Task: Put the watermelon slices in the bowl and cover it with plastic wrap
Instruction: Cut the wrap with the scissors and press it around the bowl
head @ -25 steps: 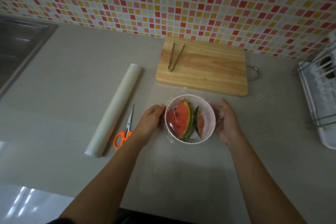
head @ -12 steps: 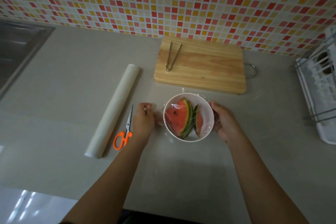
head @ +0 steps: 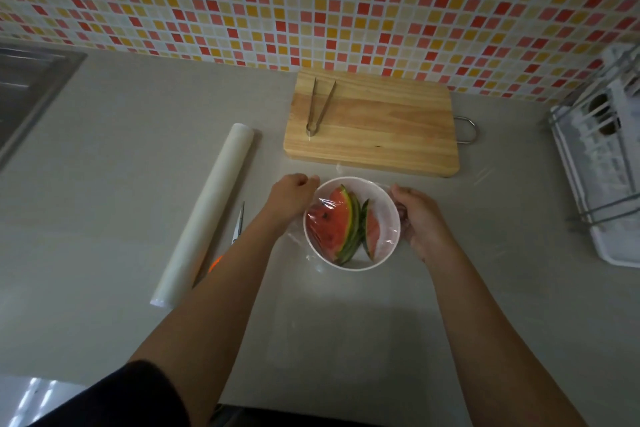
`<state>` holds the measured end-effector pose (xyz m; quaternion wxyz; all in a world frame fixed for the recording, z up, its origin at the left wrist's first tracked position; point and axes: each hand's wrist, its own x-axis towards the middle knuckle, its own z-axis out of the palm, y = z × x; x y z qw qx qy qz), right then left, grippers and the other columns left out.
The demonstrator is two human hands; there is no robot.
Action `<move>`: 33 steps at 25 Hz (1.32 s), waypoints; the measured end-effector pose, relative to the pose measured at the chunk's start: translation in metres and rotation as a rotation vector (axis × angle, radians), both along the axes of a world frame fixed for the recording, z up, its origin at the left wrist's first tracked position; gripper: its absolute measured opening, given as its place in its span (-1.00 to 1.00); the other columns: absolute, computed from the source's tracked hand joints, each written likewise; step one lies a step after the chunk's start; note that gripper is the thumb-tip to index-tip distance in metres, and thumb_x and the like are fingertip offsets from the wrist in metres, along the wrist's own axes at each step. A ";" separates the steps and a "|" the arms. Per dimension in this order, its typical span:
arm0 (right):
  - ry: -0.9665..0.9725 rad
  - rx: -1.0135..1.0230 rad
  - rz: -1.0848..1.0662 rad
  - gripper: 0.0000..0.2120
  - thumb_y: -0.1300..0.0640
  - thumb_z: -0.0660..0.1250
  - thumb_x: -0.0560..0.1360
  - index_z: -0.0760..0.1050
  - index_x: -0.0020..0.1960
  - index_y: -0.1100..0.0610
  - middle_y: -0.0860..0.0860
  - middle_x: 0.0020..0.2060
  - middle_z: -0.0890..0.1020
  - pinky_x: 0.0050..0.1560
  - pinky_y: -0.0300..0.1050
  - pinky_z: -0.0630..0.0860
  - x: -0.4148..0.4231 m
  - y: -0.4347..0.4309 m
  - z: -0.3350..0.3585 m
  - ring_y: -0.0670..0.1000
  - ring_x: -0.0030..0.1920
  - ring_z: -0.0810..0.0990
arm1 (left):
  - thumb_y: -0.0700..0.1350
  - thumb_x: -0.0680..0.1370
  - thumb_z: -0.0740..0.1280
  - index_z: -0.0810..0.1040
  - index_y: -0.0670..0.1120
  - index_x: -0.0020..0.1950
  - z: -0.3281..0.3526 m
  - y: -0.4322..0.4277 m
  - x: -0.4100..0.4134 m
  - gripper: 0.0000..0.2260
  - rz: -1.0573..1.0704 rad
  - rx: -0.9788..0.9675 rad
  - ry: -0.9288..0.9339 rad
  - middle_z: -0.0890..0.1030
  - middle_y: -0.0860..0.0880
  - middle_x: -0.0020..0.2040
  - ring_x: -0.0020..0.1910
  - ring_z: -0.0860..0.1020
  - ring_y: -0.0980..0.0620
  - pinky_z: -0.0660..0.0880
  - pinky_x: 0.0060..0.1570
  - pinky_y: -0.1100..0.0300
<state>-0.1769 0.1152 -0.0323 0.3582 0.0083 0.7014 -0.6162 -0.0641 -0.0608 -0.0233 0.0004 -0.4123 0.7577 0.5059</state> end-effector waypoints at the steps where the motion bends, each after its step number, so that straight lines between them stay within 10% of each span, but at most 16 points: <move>1: -0.062 -0.035 -0.032 -0.77 0.09 0.25 0.51 0.56 -0.28 0.10 -0.07 -0.50 0.57 -0.41 -0.22 0.41 -0.001 -0.001 0.001 -0.10 -0.47 0.51 | 0.07 0.60 0.14 0.56 -0.26 -0.14 -0.001 -0.001 -0.002 -0.58 0.028 0.034 0.059 0.62 -0.22 -0.14 -0.09 0.58 -0.20 0.49 0.03 -0.01; 6: -0.265 -0.085 -0.183 -0.66 0.03 0.27 0.51 0.38 -0.43 0.05 -0.11 -0.67 0.42 -0.52 -0.29 0.36 0.002 -0.007 0.001 -0.15 -0.65 0.39 | 0.04 0.64 0.07 0.43 -0.04 -0.26 -0.003 0.002 -0.005 -0.67 0.124 0.040 0.196 0.60 -0.09 -0.17 -0.12 0.56 -0.09 0.50 0.07 -0.06; 15: -0.108 0.067 0.023 -0.57 -0.28 0.28 0.37 0.65 -0.30 0.07 -0.01 -0.34 0.68 0.00 -0.03 0.52 0.002 -0.003 -0.005 0.04 -0.20 0.64 | 0.39 0.51 -0.03 0.68 -0.03 -0.17 0.006 -0.013 -0.010 -0.35 -0.147 0.066 -0.025 0.67 -0.04 -0.14 -0.11 0.60 -0.02 0.48 -0.03 0.10; 19: 0.010 0.023 -0.030 -0.73 -0.06 0.35 0.41 0.67 -0.15 0.14 0.07 -0.24 0.72 -0.09 -0.04 0.58 0.004 -0.002 -0.006 0.09 -0.17 0.68 | 0.13 0.55 0.24 0.56 -0.14 -0.30 0.007 -0.014 -0.021 -0.61 -0.166 0.007 0.097 0.60 0.01 -0.28 -0.23 0.54 0.05 0.45 -0.10 0.13; 33: -0.133 -0.064 -0.173 -0.68 0.03 0.31 0.50 0.61 0.07 0.25 0.21 -0.08 0.67 -0.10 -0.03 0.56 0.005 -0.018 -0.006 0.14 -0.13 0.65 | -0.04 0.64 0.13 0.44 -0.17 -0.15 -0.009 -0.003 -0.015 -0.73 -0.093 -0.474 0.228 0.48 -0.09 -0.36 -0.34 0.44 -0.13 0.30 -0.31 0.10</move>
